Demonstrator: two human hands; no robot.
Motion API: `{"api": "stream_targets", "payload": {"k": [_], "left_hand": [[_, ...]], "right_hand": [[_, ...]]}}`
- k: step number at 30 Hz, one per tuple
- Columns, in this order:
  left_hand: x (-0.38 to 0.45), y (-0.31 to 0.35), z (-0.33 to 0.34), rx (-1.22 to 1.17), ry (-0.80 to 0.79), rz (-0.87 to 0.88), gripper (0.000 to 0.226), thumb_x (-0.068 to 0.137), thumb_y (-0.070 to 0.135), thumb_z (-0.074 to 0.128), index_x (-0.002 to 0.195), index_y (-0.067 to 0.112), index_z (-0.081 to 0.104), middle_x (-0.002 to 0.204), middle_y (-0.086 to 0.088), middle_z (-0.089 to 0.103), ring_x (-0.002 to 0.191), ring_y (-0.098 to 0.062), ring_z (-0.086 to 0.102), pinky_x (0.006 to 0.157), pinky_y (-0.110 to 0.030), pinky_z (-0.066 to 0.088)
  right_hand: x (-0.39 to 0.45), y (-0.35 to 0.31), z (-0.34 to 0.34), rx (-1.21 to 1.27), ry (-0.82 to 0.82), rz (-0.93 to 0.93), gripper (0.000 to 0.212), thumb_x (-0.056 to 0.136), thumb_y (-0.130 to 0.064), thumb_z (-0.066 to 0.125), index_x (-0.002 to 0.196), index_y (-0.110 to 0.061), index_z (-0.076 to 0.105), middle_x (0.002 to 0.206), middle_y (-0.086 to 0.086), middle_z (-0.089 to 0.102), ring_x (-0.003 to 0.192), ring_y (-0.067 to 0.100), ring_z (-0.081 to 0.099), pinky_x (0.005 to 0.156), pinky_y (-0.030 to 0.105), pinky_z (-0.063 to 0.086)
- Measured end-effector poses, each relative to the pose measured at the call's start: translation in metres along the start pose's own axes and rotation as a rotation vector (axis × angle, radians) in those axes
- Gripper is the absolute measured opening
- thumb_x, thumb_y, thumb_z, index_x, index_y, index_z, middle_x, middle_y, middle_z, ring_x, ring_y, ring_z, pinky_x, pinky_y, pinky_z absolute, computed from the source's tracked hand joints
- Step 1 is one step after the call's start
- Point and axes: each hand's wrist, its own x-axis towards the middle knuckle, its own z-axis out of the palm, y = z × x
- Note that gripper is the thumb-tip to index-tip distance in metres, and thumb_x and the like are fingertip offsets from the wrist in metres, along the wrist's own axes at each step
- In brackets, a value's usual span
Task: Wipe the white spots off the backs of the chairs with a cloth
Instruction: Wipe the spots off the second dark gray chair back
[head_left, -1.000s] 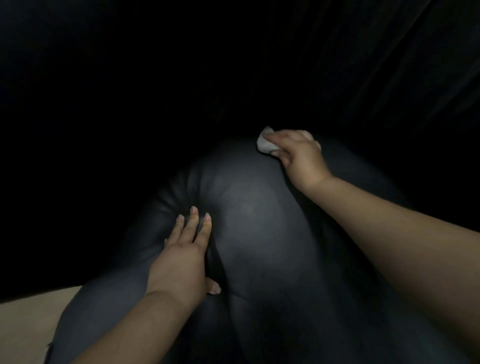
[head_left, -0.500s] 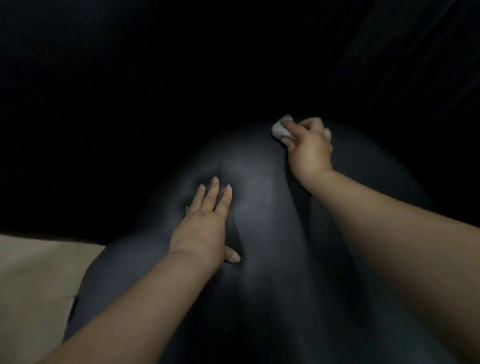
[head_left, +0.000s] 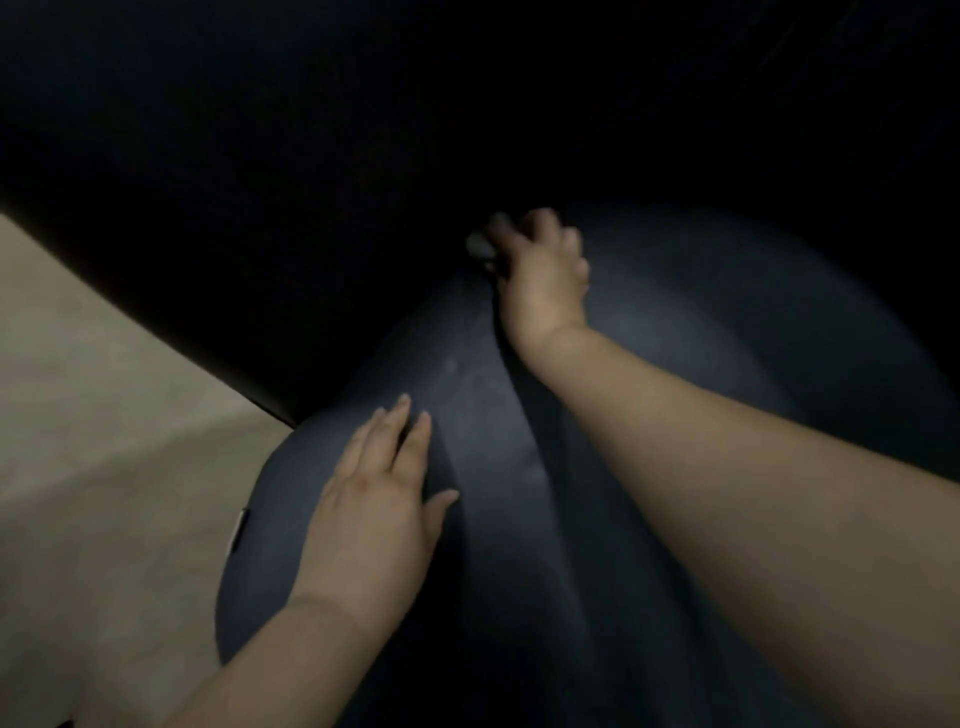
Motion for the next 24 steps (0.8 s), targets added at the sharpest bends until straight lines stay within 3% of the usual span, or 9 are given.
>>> {"api": "stream_targets", "payload": {"k": [3, 6, 8, 9, 11, 14, 15, 19, 24], "left_hand": [[-0.008, -0.008, -0.003, 0.025, 0.042, -0.145, 0.067, 0.083, 0.039, 0.067, 0.14, 0.012, 0.046, 0.148, -0.007, 0.039, 0.134, -0.026, 0.035, 0.109, -0.039, 0.032], [-0.018, -0.021, -0.002, 0.003, 0.092, -0.278, 0.065, 0.079, 0.037, 0.07, 0.134, 0.008, 0.051, 0.141, -0.014, 0.046, 0.127, -0.033, 0.042, 0.105, -0.047, 0.038], [-0.025, -0.03, 0.0, -0.028, 0.089, -0.339, 0.07, 0.078, 0.04, 0.071, 0.135, 0.007, 0.049, 0.141, -0.016, 0.044, 0.127, -0.035, 0.041, 0.106, -0.049, 0.038], [-0.027, -0.033, 0.001, -0.031, 0.076, -0.348, 0.073, 0.077, 0.042, 0.071, 0.137, 0.008, 0.047, 0.142, -0.016, 0.043, 0.128, -0.035, 0.04, 0.107, -0.049, 0.037], [-0.032, -0.036, 0.004, -0.029, 0.055, -0.324, 0.08, 0.076, 0.048, 0.07, 0.14, 0.009, 0.043, 0.146, -0.014, 0.039, 0.132, -0.033, 0.036, 0.11, -0.046, 0.033], [-0.035, -0.041, 0.009, -0.054, 0.038, -0.325, 0.088, 0.076, 0.056, 0.067, 0.146, 0.014, 0.034, 0.153, -0.006, 0.028, 0.138, -0.027, 0.027, 0.112, -0.038, 0.027], [-0.036, -0.042, 0.01, -0.073, 0.038, -0.333, 0.089, 0.076, 0.054, 0.068, 0.147, 0.014, 0.032, 0.154, -0.005, 0.026, 0.138, -0.026, 0.026, 0.112, -0.037, 0.026], [-0.043, -0.044, 0.011, -0.164, 0.054, -0.345, 0.068, 0.089, 0.019, 0.064, 0.147, 0.009, 0.031, 0.156, -0.007, 0.024, 0.141, -0.024, 0.02, 0.114, -0.027, 0.013], [-0.056, -0.051, 0.007, -0.254, 0.084, -0.415, 0.057, 0.089, -0.008, 0.046, 0.144, 0.002, 0.036, 0.154, -0.01, 0.028, 0.141, -0.024, 0.026, 0.113, -0.022, 0.015]], "right_hand": [[-0.044, -0.036, 0.013, 0.013, -0.15, -0.32, 0.04, 0.097, -0.031, 0.044, 0.137, -0.033, 0.047, 0.135, 0.004, 0.04, 0.114, 0.03, 0.039, 0.079, 0.031, 0.029], [-0.091, -0.039, 0.008, 0.099, -0.318, -0.696, 0.04, 0.093, -0.028, 0.054, 0.133, -0.028, 0.055, 0.128, 0.01, 0.048, 0.107, 0.032, 0.04, 0.082, 0.036, 0.033], [-0.09, -0.026, 0.002, 0.121, -0.332, -0.797, 0.039, 0.09, -0.025, 0.059, 0.129, -0.028, 0.059, 0.119, 0.013, 0.053, 0.102, 0.035, 0.044, 0.079, 0.038, 0.034], [-0.08, -0.021, 0.001, 0.065, -0.279, -0.775, 0.04, 0.091, -0.026, 0.059, 0.13, -0.029, 0.058, 0.117, 0.014, 0.053, 0.101, 0.035, 0.045, 0.075, 0.037, 0.032], [-0.051, -0.014, 0.005, -0.021, -0.128, -0.553, 0.04, 0.094, -0.031, 0.055, 0.134, -0.033, 0.053, 0.118, 0.013, 0.049, 0.105, 0.035, 0.045, 0.072, 0.032, 0.025], [-0.023, -0.026, 0.011, 0.009, -0.019, -0.15, 0.033, 0.095, -0.027, 0.05, 0.128, -0.03, 0.055, 0.124, 0.01, 0.044, 0.111, 0.035, 0.041, 0.086, 0.036, 0.033], [-0.027, -0.034, 0.014, 0.03, -0.02, -0.094, 0.032, 0.096, -0.026, 0.048, 0.128, -0.03, 0.053, 0.126, 0.009, 0.042, 0.111, 0.035, 0.041, 0.089, 0.038, 0.033], [-0.096, -0.058, 0.017, 0.014, -0.154, -0.417, 0.04, 0.094, -0.027, 0.048, 0.134, -0.028, 0.05, 0.128, 0.01, 0.042, 0.107, 0.033, 0.04, 0.074, 0.034, 0.026], [-0.211, -0.02, -0.014, 0.106, -0.39, -0.742, 0.063, 0.067, -0.015, 0.078, 0.125, -0.03, 0.06, 0.117, 0.005, 0.056, 0.093, 0.03, 0.056, 0.071, 0.038, 0.048]]}}
